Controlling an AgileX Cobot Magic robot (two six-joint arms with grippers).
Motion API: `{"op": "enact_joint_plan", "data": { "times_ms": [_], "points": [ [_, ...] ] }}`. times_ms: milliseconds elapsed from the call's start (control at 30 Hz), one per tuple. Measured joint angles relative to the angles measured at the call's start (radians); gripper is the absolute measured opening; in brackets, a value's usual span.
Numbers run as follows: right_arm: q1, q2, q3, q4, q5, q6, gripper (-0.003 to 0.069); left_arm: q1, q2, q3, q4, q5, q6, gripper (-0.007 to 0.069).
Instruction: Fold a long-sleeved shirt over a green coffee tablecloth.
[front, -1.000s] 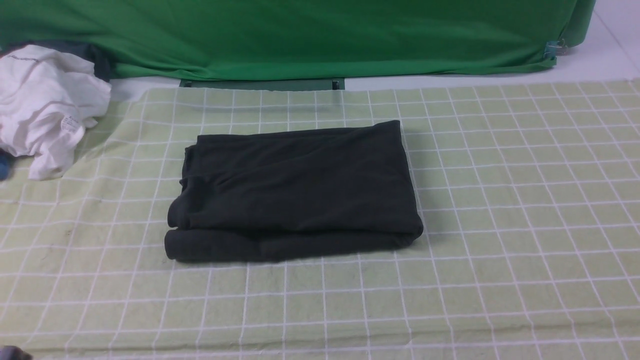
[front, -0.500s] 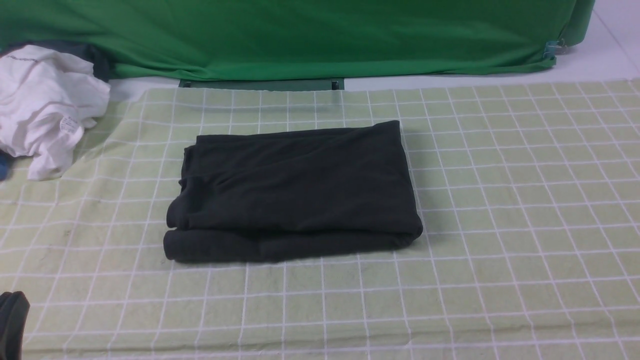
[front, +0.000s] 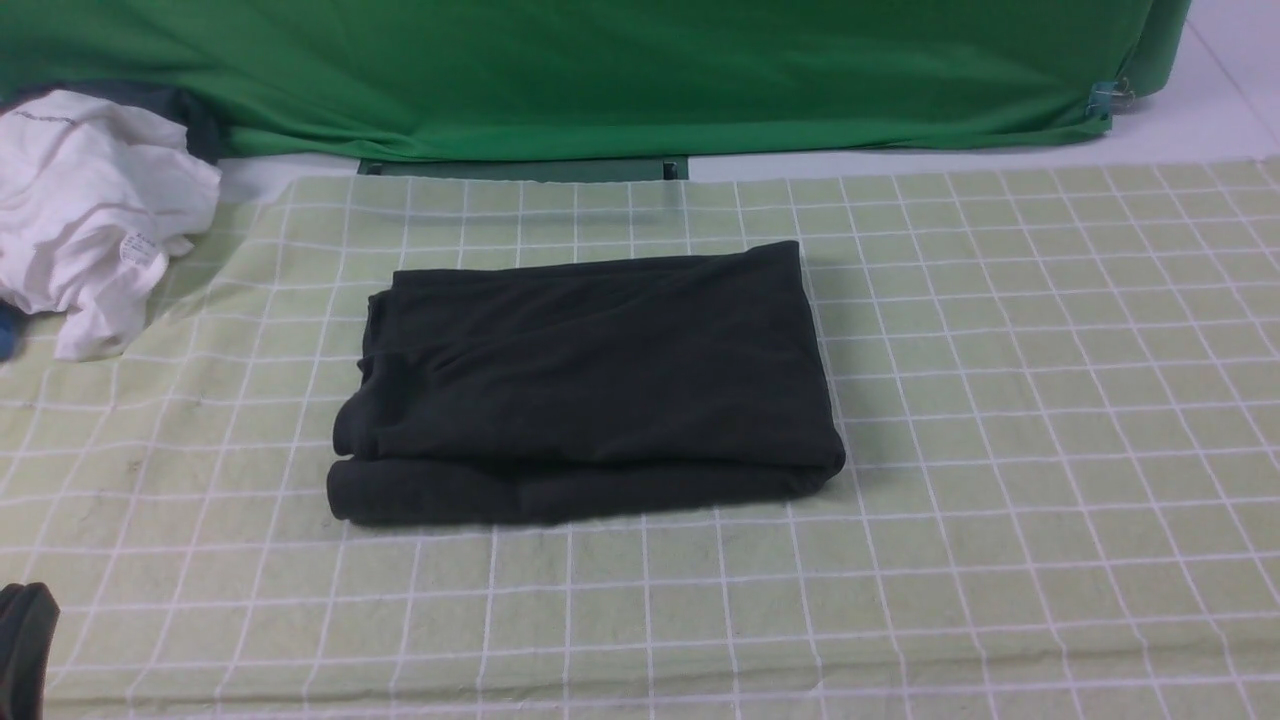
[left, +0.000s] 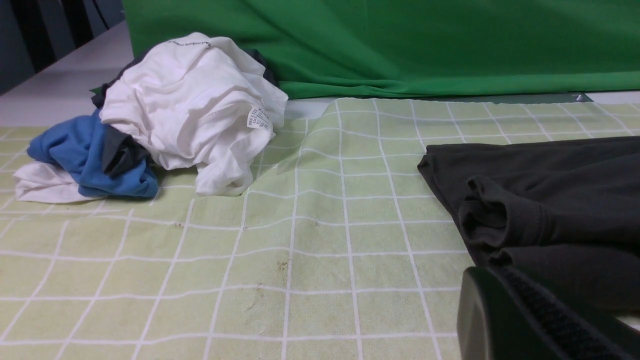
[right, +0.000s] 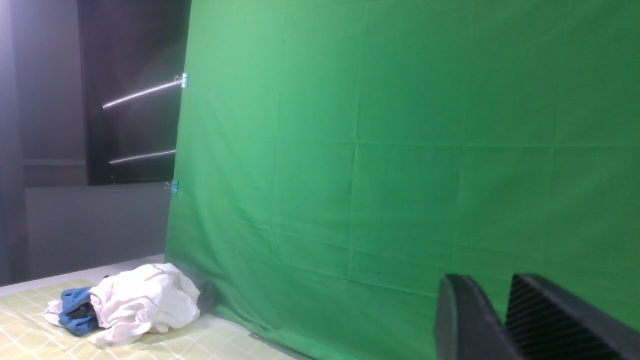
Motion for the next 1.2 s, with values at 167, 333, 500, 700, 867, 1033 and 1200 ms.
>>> {"op": "enact_joint_plan", "data": {
  "times_ms": [167, 333, 500, 700, 867, 1033, 1200],
  "points": [
    [0.000, 0.000, 0.000, 0.000, 0.000, 0.000, 0.0155, 0.000, 0.000, 0.000, 0.000, 0.000, 0.000, 0.0013],
    [0.000, 0.000, 0.000, 0.000, 0.005, -0.004, 0.0167, 0.000, 0.000, 0.000, 0.000, 0.000, 0.000, 0.0013],
    [-0.001, -0.003, 0.007, 0.000, 0.003, -0.003, 0.0177, 0.000, 0.000, 0.000, 0.000, 0.000, 0.000, 0.0013],
    [-0.184, -0.010, 0.129, 0.000, 0.003, -0.005, 0.0192, 0.000, 0.000, 0.000, 0.000, 0.000, 0.000, 0.0013],
    [-0.412, -0.009, 0.301, 0.000, 0.004, -0.005, 0.0209, 0.000, 0.000, 0.000, 0.000, 0.000, 0.000, 0.0013],
    [-0.592, -0.022, 0.504, 0.000, -0.004, -0.004, 0.0223, 0.000, 0.000, 0.000, 0.000, 0.000, 0.000, 0.0013],
    [-0.646, -0.024, 0.543, -0.001, 0.003, -0.029, 0.0235, 0.000, 0.000, 0.000, 0.001, 0.001, 0.000, 0.0013]
  ]
}}
